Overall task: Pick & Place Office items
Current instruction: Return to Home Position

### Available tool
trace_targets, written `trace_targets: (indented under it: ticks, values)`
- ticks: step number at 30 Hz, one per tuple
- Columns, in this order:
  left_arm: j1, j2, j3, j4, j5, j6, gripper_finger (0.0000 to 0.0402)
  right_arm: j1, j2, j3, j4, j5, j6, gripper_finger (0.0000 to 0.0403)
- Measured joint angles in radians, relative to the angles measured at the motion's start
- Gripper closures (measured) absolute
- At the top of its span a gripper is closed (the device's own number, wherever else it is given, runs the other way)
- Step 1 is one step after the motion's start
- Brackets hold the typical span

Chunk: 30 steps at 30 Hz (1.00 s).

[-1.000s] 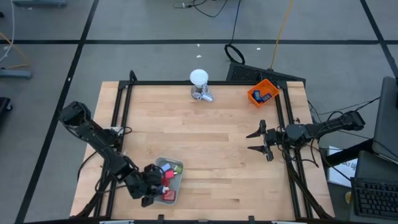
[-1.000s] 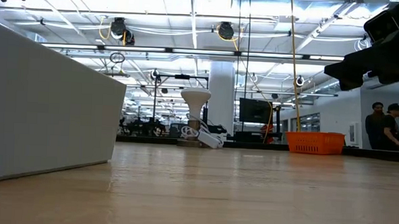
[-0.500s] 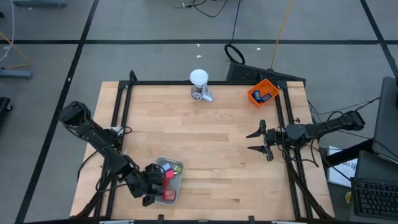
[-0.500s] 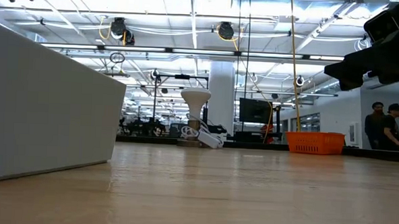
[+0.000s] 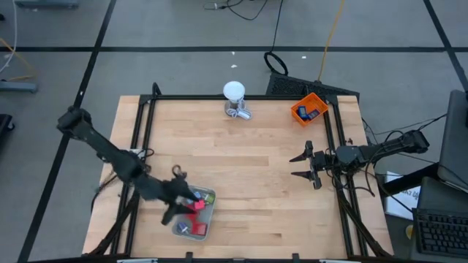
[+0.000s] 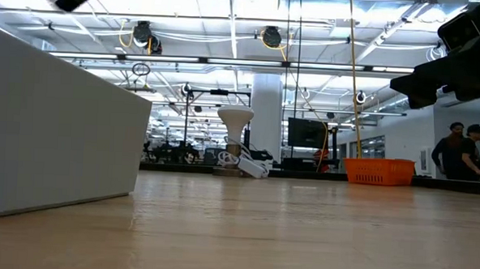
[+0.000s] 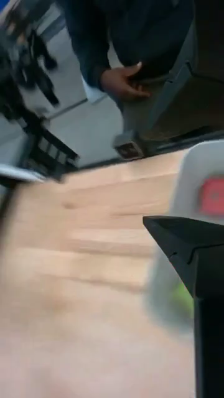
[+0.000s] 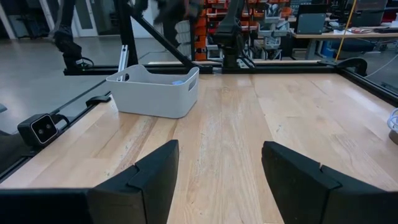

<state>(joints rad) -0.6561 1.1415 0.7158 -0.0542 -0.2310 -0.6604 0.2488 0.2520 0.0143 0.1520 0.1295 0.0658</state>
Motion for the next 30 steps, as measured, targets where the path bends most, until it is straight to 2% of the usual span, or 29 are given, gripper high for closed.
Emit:
trace_targets:
  ticks: [3, 9, 13, 16, 19, 23, 30]
  values:
    - [0.021, -0.117, 0.0, 0.001, 0.003, 0.235, 0.0188, 0.0, 0.0, 0.0, 0.0, 0.0, 0.0, 0.0183]
    - [0.032, -0.355, 0.0, -0.002, 0.001, 0.564, 0.0188, 0.0, 0.0, 0.0, 0.0, 0.0, 0.0, 0.0183]
    - [0.032, -0.471, 0.0, -0.056, 0.002, 0.794, 0.0188, 0.0, 0.0, 0.0, 0.0, 0.0, 0.0, 0.0183]
    - [0.034, -0.523, 0.0, -0.161, -0.021, 0.824, 0.0188, 0.0, 0.0, 0.0, 0.0, 0.0, 0.0, 0.0183]
    - [0.046, -0.544, -0.011, -0.234, -0.096, 0.799, 0.0188, 0.0, 0.0, 0.0, 0.0, 0.0, 0.0, 0.0183]
    - [0.08, -0.541, -0.083, -0.141, -0.131, 0.774, 0.0188, 0.0, 0.0, 0.0, 0.0, 0.0, 0.0, 0.0183]
    - [0.148, -0.565, -0.252, 0.041, -0.055, 0.757, 0.0188, 0.0, 0.0, 0.0, 0.0, 0.0, 0.0, 0.0183]
